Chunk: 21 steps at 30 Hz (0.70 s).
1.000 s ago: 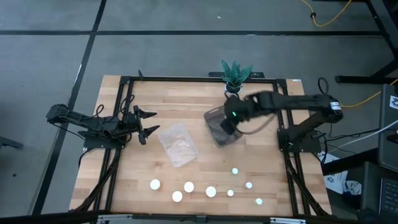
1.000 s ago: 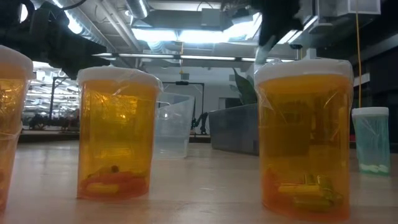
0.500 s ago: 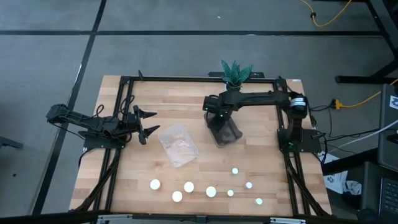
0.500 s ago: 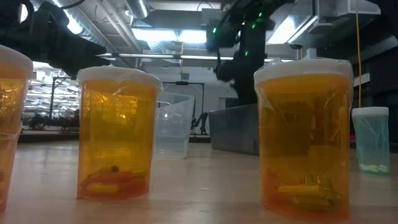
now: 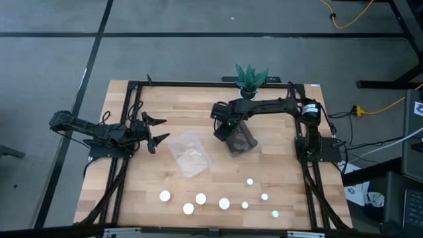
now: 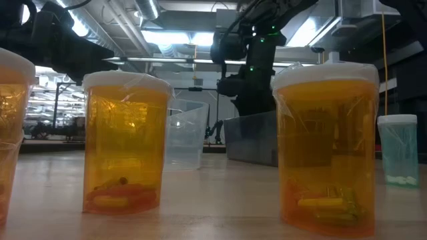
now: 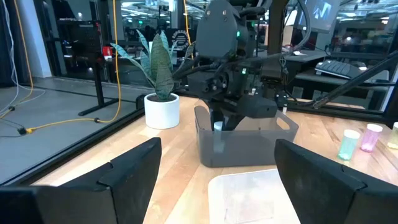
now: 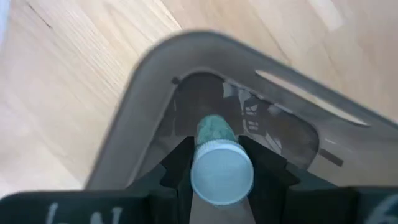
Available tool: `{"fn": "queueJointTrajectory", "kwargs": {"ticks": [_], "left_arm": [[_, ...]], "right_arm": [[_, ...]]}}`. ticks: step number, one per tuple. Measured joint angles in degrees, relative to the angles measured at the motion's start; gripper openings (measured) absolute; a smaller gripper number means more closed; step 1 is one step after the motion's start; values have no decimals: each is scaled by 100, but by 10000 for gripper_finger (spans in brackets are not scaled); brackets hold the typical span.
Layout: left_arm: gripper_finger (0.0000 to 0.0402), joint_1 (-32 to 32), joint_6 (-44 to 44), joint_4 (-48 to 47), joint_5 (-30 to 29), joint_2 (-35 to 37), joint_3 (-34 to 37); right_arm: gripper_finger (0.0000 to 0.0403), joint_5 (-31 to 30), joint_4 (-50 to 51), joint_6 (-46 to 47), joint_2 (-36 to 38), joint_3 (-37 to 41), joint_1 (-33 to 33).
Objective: Pick and place medicine bottles into bin by pill shape (circle, oval)
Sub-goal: Put the small blue pill bottle into the black bin
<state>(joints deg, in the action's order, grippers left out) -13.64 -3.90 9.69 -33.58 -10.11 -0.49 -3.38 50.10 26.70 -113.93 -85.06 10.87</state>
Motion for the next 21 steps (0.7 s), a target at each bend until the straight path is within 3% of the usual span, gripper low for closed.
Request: {"fn": "queueJointTrajectory", "kwargs": {"ticks": [15,21], "left_arm": [[305,1,-2,-2,2,0,0],[305,-1,-4,-2,2,2,0]], "right_arm": [[117,41,-4,-296,-34,3,0],[139,42,-10,-246,-37,3,0]]}}
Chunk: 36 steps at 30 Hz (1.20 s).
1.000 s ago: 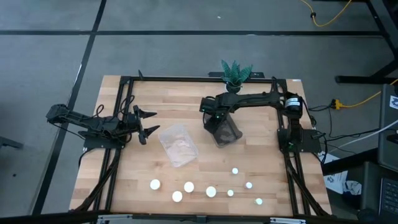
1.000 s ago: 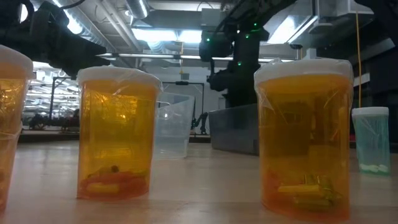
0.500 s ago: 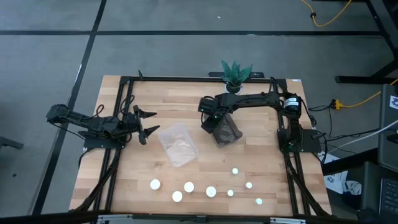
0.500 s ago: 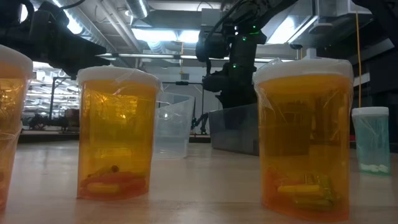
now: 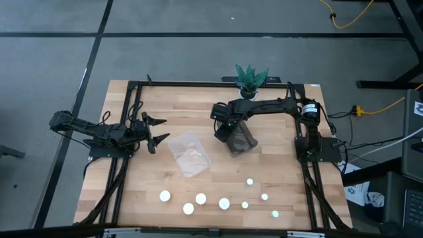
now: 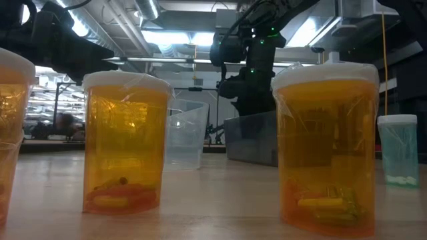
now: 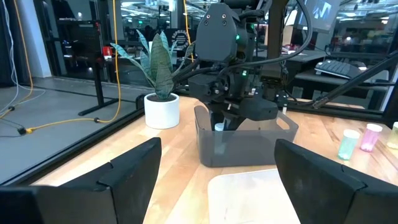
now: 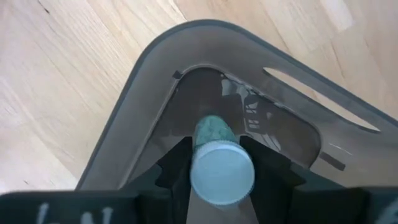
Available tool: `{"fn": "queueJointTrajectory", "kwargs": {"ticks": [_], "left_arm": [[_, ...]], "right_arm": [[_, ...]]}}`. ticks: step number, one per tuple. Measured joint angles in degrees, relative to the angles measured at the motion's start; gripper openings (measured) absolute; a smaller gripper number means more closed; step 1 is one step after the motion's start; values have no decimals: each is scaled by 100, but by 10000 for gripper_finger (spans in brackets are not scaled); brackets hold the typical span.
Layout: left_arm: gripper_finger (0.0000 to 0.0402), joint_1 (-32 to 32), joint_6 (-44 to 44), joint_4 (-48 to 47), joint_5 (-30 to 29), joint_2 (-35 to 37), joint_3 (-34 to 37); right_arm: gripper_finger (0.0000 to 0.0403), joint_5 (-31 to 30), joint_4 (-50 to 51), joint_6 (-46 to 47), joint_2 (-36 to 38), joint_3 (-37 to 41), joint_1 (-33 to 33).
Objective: Pick and place medicine bottles into bin by pill shape (circle, oval)
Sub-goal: Put the small blue pill bottle into the black bin
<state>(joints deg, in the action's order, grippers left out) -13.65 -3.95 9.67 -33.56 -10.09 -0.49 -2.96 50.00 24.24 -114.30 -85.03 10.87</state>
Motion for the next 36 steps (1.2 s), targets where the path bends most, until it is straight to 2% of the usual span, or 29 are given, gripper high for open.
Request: {"fn": "queueJointTrajectory", "kwargs": {"ticks": [4,13,18,21,25,29,36], "left_arm": [[305,2,-2,2,0,0,0],[305,1,-4,1,1,-2,0],[305,2,-4,0,2,-1,0],[305,0,-7,0,2,-2,0],[305,2,-7,0,2,-2,0],[305,2,-9,0,2,-1,0],[305,1,-9,2,2,0,0]], "right_arm": [[151,0,0,76,0,0,0],[153,2,7,223,-4,-38,7],[154,-22,139,229,-4,-278,9],[154,-231,386,219,-4,-502,7],[154,-674,878,208,-4,-912,11],[154,-756,1672,160,34,-1494,-53],[154,-785,3529,259,469,-2413,-882]]}}
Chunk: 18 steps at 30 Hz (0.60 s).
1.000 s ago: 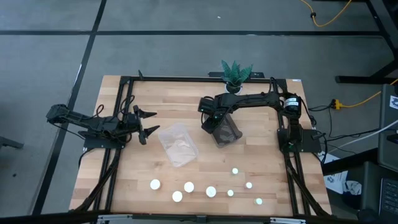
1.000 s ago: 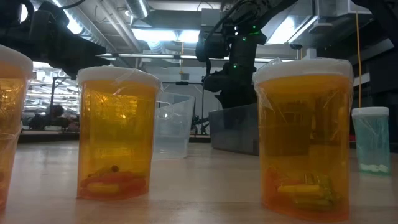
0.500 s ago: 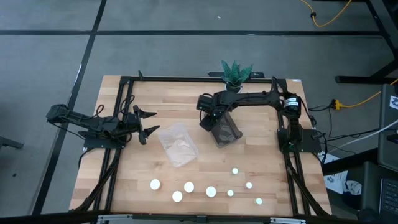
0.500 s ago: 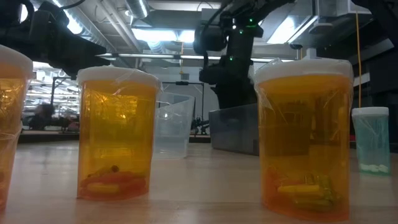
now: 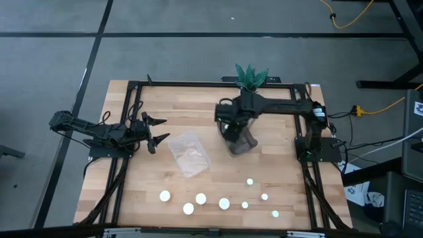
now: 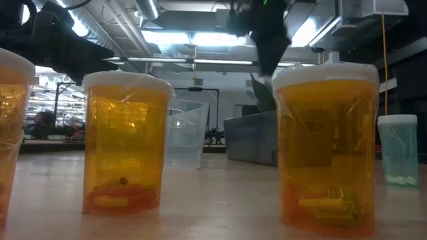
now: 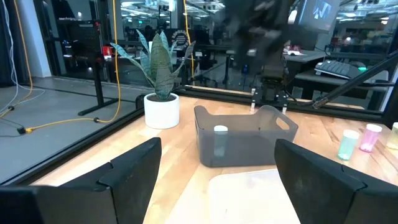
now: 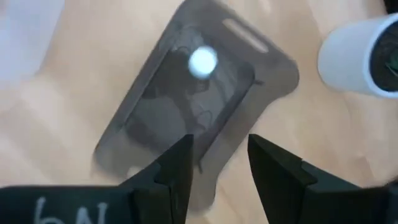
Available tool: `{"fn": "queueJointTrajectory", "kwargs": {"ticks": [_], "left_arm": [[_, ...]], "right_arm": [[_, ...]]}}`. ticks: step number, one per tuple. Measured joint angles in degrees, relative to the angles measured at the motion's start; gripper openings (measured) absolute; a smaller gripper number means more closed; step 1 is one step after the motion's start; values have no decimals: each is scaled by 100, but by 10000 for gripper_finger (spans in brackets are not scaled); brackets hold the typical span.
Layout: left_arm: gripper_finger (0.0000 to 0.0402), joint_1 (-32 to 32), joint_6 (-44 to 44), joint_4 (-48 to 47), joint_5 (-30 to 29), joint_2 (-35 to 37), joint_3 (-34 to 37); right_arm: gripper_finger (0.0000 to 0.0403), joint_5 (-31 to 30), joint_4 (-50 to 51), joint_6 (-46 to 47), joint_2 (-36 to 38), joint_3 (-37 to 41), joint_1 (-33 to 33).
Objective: Pick and place medicine bottles into bin by pill shape (circle, oval)
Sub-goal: Put the small blue pill bottle into the black bin
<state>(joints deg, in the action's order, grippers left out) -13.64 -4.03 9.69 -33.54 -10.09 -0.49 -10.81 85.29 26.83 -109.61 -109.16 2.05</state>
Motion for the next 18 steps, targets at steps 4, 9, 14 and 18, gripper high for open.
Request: {"fn": "queueJointTrajectory", "kwargs": {"ticks": [4,9,14,18], "left_arm": [[305,1,-2,-2,0,0,0],[305,-1,-6,-2,0,0,0],[305,1,-7,0,0,0,0],[305,1,-7,2,0,0,0]], "right_arm": [[154,-11,360,401,395,-18,-726],[154,-116,447,1288,786,70,-1826],[154,-297,465,2760,928,397,-2892],[154,-137,370,4002,930,832,-3568]]}}
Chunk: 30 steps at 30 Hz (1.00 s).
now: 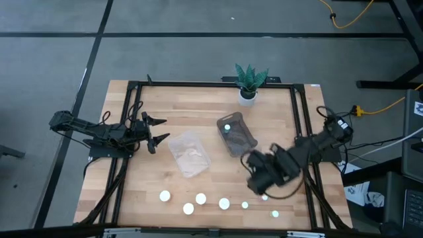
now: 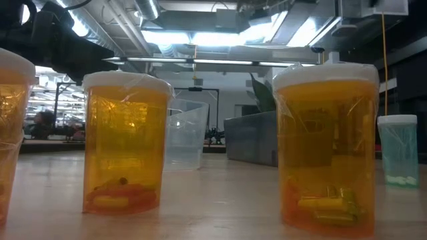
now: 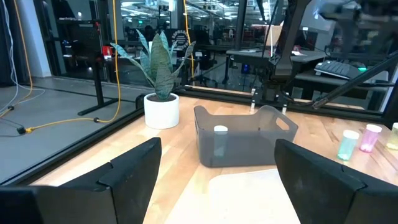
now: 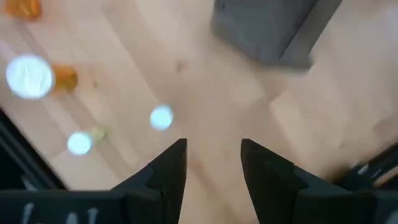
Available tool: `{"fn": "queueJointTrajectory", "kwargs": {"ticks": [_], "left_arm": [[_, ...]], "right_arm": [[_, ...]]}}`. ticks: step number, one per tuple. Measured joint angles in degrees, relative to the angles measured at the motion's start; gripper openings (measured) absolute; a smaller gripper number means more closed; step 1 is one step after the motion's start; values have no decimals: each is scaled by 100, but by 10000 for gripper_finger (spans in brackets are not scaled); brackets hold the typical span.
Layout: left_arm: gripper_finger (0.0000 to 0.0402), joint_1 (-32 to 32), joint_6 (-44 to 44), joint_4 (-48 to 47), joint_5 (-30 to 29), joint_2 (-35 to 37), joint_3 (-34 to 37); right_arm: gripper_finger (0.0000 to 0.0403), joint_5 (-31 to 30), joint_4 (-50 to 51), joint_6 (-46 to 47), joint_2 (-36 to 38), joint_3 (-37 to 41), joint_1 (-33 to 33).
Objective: Pick and place medicine bottles into bin by pill shape (circle, oval)
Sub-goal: Put the small blue pill bottle into the black bin
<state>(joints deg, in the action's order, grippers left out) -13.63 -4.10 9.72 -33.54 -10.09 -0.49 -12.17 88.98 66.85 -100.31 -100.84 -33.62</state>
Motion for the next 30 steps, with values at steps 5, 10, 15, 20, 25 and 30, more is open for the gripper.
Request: {"fn": "queueJointTrajectory", "kwargs": {"ticks": [5,10,15,20,25,30], "left_arm": [[305,0,0,15,0,0,0],[305,-2,0,17,0,0,0],[305,-2,2,18,0,0,0],[305,-2,2,17,0,0,0],[305,-1,2,17,0,0,-1],[305,-1,2,17,0,0,0]], "right_arm": [[154,37,-742,916,2,593,-502],[155,53,-1469,1572,2,1053,-645],[189,481,-1628,2051,2,1617,-588],[239,471,-1960,2026,2,2132,-494],[256,723,-2511,1954,2,2485,-429],[257,778,-3361,1428,-3,2902,-324]]}}
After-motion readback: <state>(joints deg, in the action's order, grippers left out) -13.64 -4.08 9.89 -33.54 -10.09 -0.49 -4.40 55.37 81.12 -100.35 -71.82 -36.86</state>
